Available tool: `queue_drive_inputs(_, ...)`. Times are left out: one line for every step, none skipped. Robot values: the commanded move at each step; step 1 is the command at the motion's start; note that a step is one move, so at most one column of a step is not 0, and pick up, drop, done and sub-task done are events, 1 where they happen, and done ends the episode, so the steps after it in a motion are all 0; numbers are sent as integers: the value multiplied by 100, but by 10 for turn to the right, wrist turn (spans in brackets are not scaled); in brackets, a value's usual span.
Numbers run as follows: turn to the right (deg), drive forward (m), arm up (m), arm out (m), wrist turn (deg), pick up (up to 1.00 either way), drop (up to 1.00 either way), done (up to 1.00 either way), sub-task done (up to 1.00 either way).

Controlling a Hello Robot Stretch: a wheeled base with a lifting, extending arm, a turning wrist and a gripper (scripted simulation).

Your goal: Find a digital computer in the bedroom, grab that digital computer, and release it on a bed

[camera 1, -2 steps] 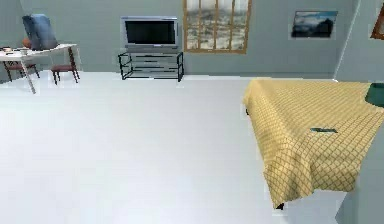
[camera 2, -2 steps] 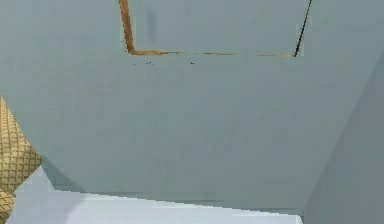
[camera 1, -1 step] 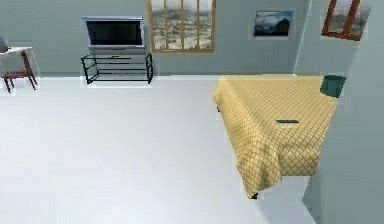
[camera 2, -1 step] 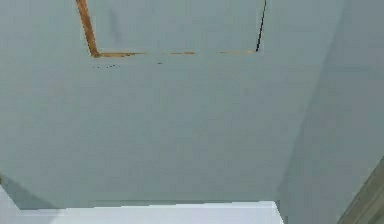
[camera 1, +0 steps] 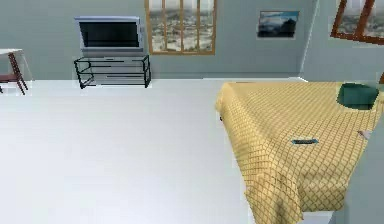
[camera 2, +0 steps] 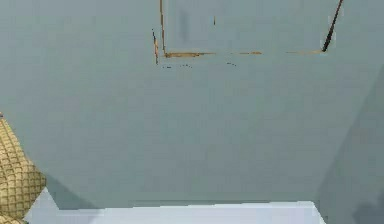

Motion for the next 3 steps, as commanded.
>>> queue_drive_inputs(-330, 0, 0, 0, 0, 0, 0, 0, 0)
queue_drive_inputs(0, 100, 0, 0, 0, 0, 0, 0, 0)
queue_drive_inputs(0, 100, 0, 0, 0, 0, 0, 0, 0)
